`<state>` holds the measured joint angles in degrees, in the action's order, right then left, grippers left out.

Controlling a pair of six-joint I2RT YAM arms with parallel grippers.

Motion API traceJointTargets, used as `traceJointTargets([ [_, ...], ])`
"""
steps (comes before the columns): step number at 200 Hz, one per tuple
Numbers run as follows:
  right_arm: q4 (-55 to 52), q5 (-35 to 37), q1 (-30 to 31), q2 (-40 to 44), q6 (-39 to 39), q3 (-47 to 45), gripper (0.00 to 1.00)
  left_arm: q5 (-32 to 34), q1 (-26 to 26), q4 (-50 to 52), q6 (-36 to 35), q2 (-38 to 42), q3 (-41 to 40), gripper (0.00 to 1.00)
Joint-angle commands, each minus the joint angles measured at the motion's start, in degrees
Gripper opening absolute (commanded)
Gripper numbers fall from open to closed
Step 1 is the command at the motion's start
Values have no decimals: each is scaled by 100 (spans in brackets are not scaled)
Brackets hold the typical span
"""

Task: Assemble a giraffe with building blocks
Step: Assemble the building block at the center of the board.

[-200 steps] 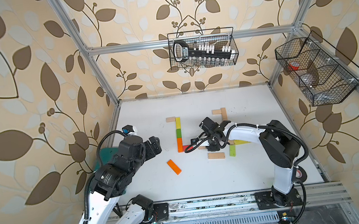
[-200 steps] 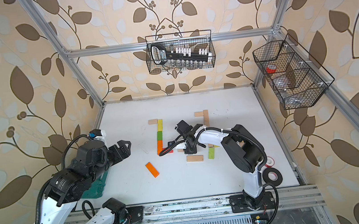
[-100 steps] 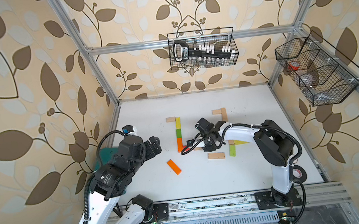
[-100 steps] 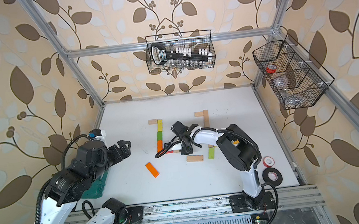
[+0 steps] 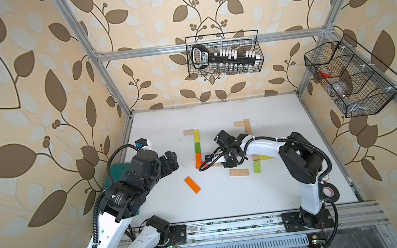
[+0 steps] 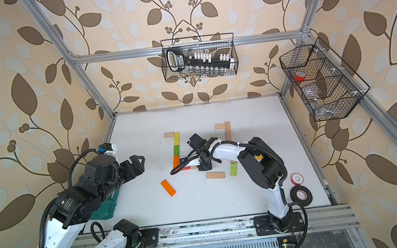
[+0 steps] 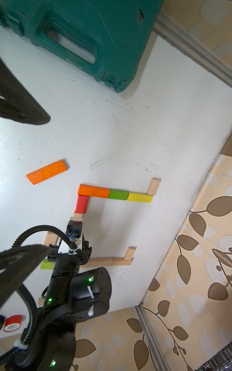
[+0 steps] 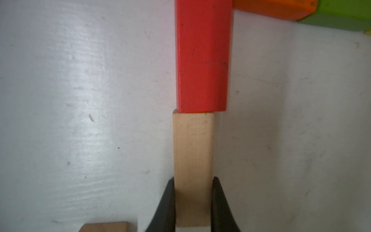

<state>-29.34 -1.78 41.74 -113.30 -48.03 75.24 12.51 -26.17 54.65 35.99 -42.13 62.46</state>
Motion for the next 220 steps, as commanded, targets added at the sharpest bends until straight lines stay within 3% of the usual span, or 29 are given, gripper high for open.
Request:
traceJointTargets([
  [1,-298,-65,-16,-204,-5,67,18,190,25,-97,-73,12,-41,93],
  [55,-395,-77,-16,-124,60,69,41,168,25,-71,-39,21,-24,93],
  [92,-440,-123,-16,179,218,120,50,140,25,12,9,38,37,93],
  [124,-247,-177,-25,939,571,93,54,24,25,212,107,17,168,93],
  [165,539,-581,17,2362,1617,-546,59,-483,25,1024,333,-507,318,88],
  [196,1570,-265,397,3443,2753,-1482,59,-1221,-14,1489,586,-1411,-167,86],
  [220,2107,129,852,4095,3505,-2102,58,-1294,-101,1313,710,-1760,-626,84],
])
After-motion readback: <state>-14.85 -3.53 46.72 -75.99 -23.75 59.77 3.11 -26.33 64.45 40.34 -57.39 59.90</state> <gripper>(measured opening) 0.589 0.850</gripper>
